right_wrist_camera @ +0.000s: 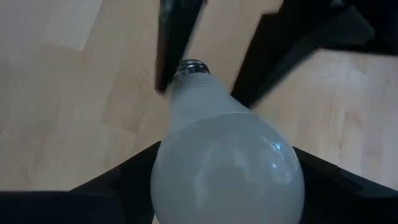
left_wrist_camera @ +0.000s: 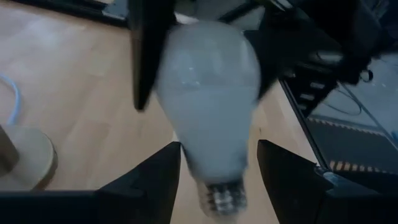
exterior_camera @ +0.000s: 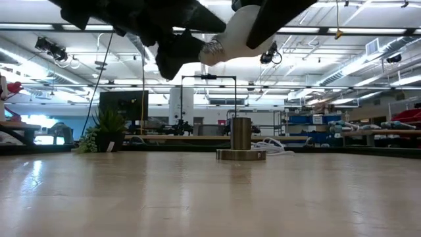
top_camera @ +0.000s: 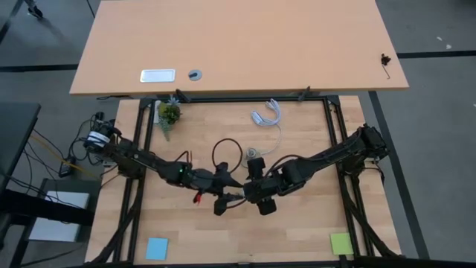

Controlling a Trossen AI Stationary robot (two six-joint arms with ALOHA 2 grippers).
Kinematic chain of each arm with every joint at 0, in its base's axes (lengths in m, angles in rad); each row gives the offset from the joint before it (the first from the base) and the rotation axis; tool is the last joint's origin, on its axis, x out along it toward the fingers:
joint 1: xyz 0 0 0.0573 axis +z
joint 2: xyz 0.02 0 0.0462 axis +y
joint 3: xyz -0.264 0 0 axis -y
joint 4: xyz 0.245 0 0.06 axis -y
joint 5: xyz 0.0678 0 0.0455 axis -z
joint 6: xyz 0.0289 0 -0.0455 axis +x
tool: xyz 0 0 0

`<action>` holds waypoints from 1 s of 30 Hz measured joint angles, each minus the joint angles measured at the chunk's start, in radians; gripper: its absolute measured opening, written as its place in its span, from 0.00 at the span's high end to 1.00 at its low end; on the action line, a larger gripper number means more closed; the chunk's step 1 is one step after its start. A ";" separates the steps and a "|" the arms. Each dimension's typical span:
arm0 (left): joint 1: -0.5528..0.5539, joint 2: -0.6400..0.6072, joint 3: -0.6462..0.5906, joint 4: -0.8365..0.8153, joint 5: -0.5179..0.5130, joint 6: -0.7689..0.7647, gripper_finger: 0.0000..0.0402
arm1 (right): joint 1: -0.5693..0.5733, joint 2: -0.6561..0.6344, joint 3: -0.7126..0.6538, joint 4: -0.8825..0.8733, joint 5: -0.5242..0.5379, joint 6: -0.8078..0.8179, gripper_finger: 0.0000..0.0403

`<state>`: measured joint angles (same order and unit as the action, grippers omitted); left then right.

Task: Screw lightbulb
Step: Insert the lightbulb into the lamp socket

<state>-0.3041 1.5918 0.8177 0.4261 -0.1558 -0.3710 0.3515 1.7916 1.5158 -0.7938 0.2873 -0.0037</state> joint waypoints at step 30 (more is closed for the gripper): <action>0.008 0.014 -0.001 0.046 0.012 0.099 0.68 | 0.009 -0.011 0.054 -0.064 0.024 0.034 0.22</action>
<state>-0.2957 1.6056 0.8169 0.4721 -0.1434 -0.2722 0.3601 1.7807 1.5702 -0.8580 0.3116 0.0306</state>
